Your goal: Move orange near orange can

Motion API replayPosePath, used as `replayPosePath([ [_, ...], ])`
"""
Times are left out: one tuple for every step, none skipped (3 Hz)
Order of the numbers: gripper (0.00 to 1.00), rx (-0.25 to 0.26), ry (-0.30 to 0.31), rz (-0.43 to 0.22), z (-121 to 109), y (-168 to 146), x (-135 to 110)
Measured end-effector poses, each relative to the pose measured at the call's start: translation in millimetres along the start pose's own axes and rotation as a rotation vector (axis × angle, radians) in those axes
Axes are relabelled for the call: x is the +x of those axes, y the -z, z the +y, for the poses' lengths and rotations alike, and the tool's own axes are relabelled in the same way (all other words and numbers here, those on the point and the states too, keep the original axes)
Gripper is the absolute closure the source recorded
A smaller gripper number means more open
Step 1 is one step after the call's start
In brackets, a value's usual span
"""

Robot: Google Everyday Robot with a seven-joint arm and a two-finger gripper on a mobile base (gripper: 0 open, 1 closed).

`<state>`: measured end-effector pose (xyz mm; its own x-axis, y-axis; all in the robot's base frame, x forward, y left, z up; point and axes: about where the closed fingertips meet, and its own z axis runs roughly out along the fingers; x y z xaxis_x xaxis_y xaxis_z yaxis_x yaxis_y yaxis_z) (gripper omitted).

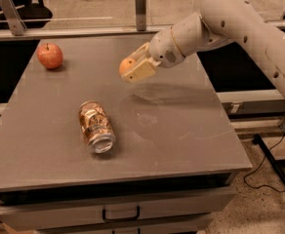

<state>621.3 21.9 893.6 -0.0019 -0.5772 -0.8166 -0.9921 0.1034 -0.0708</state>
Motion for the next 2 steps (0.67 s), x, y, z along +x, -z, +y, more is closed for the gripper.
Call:
replayPosePath([
  [1.0,-0.094,0.099,0.004,36,-1,-12],
  [1.0,-0.159,0.151,0.024,62,-8,2],
])
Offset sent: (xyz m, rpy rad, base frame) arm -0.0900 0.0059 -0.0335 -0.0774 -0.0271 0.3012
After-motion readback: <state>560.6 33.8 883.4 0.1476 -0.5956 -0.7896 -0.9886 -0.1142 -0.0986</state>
